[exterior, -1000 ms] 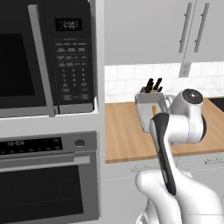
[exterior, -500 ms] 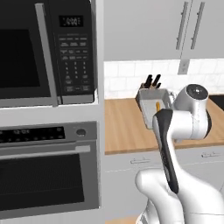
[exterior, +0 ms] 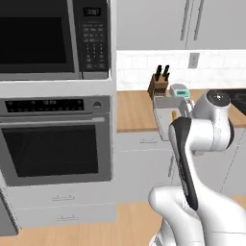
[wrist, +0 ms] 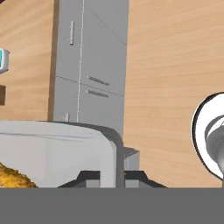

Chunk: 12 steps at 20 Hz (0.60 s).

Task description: Take the meat container that has the shrimp and place it on the second highest rack of the freezer. Then take the vegetable container that has the lemon and cucumber and place it on the highest rack of the freezer.

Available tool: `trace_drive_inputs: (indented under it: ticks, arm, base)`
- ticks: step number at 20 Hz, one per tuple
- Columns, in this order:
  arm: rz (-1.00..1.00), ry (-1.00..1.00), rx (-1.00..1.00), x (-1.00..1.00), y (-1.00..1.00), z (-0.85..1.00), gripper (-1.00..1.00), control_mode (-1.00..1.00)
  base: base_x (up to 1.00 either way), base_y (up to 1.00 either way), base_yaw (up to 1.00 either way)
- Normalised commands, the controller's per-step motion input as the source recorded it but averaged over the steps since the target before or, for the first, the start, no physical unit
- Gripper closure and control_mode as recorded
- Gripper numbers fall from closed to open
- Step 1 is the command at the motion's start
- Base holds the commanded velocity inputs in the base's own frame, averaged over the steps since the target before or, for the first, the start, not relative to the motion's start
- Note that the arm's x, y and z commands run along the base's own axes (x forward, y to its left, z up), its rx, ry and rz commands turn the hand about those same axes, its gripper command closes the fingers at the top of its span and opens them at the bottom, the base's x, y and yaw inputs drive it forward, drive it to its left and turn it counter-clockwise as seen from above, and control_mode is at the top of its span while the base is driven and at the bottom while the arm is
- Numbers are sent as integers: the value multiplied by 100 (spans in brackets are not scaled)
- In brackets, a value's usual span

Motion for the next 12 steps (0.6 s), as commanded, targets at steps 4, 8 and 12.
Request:
trace_drive_inputs:
  ticks: [4, 8, 12]
  arm:
    - [0, 0, 0, 0, 0, 0, 100, 100]
    - [0, 0, 0, 0, 0, 0, 100, 100]
    - [0, 0, 0, 0, 0, 0, 100, 100]
  base:
    - [-33, 94, 21]
    - [0, 100, 22]
    - [0, 100, 21]
